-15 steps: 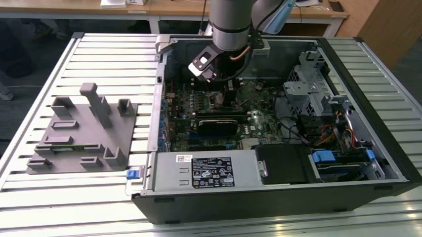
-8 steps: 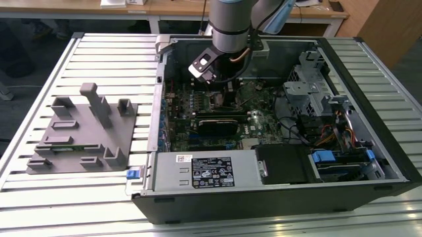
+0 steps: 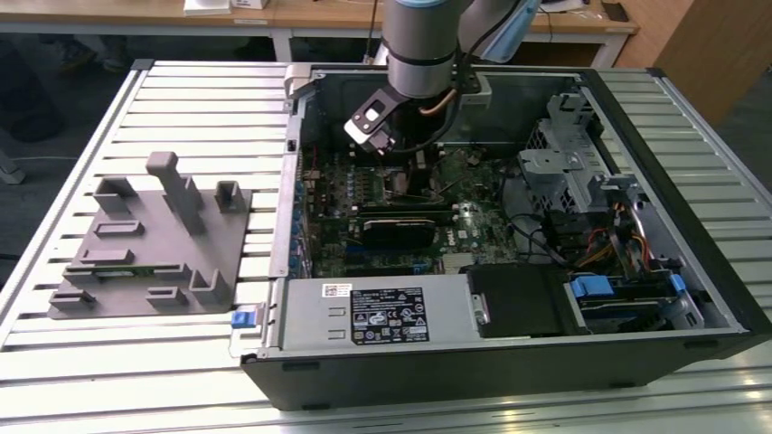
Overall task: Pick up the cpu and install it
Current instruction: 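Place the cpu into insertion slot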
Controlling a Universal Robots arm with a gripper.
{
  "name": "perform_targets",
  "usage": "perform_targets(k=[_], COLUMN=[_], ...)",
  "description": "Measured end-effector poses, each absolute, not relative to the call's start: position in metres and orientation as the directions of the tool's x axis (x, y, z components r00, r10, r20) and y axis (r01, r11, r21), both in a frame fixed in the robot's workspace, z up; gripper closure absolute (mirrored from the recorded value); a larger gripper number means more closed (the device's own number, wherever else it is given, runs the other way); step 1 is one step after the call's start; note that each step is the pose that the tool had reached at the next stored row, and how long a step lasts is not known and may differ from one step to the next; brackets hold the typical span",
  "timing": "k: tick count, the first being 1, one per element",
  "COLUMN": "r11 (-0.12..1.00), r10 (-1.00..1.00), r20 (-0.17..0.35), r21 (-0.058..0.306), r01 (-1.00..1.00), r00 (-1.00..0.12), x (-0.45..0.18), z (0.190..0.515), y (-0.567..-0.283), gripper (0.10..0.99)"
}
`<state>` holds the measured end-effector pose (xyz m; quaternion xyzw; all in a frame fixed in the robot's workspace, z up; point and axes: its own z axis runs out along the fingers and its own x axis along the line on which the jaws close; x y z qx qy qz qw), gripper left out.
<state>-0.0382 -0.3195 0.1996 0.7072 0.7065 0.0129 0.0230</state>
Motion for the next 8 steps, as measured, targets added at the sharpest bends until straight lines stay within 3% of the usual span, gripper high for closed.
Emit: perform_targets(k=[8], r11=[0.002], r10=[1.0], r20=[-0.014], r21=[0.051], r01=[0.999], r00=[-0.002], x=[-0.0382], z=[0.1973], y=[-0.3181], gripper=[0.553])
